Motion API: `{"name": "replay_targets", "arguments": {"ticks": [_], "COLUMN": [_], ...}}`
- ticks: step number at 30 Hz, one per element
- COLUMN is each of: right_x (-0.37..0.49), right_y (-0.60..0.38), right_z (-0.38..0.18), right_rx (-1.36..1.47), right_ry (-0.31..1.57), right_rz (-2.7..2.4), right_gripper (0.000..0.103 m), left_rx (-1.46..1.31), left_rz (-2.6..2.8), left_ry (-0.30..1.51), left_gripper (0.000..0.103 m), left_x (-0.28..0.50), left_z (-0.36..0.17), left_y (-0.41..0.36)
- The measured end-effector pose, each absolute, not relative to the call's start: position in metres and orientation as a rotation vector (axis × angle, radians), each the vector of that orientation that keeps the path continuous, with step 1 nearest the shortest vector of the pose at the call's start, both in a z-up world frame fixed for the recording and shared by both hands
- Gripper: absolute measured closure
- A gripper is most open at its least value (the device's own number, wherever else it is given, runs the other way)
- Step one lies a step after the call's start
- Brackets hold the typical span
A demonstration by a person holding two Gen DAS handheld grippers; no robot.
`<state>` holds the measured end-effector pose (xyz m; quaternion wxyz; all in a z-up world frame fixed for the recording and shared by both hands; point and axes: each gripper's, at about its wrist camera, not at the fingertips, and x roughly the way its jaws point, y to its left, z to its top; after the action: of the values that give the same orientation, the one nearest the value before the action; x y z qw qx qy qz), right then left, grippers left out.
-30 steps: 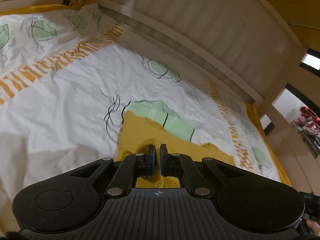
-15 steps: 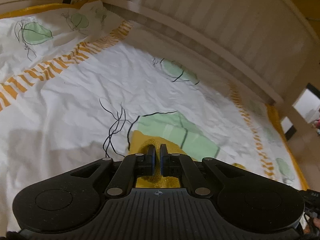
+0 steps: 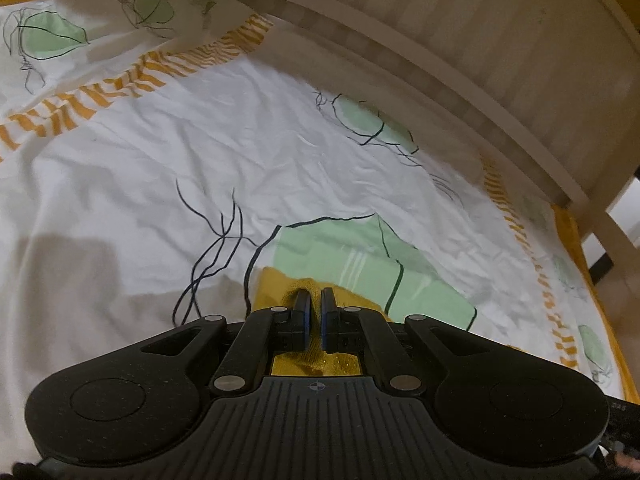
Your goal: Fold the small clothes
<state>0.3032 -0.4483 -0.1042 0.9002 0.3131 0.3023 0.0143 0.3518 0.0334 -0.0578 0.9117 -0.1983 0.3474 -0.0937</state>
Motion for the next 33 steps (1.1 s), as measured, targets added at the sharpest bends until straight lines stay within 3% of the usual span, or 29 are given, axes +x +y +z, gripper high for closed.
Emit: {"name": "replay_targets", "arguments": {"ticks": [4, 6, 7, 9, 11, 14, 18, 33], "right_x": [0.305, 0.307, 0.307, 0.305, 0.301, 0.294, 0.285, 0.291], "right_y": [-0.451, -0.454, -0.454, -0.453, -0.450, -0.441, -0.421, -0.356], "right_z": [-0.110, -0.111, -0.110, -0.105, -0.096, -0.081, -0.069, -0.100], "right_rx": [0.663, 0.675, 0.674, 0.651, 0.607, 0.518, 0.387, 0.082], "right_ry": [0.605, 0.607, 0.610, 0.598, 0.578, 0.566, 0.602, 0.754], "right_rz": [0.008, 0.007, -0.001, -0.010, -0.023, -0.014, 0.020, 0.091], "right_gripper": [0.082, 0.080, 0.079, 0.050, 0.042, 0.042, 0.033, 0.031], "left_rx": [-0.439, -0.428, -0.410, -0.349, -0.283, -0.185, -0.090, 0.043], "left_rz": [-0.164, -0.126, -0.105, -0.084, -0.089, -0.130, -0.220, -0.292], "left_ry": [0.763, 0.770, 0.754, 0.728, 0.717, 0.714, 0.760, 0.901], "left_gripper": [0.093, 0.078, 0.076, 0.076, 0.074, 0.073, 0.073, 0.073], "left_x": [0.357, 0.357, 0.356, 0.352, 0.349, 0.342, 0.331, 0.318], "left_z": [-0.067, -0.067, -0.064, -0.055, -0.047, -0.037, -0.037, -0.087], "left_y": [0.037, 0.038, 0.038, 0.035, 0.028, 0.012, -0.012, -0.045]}}
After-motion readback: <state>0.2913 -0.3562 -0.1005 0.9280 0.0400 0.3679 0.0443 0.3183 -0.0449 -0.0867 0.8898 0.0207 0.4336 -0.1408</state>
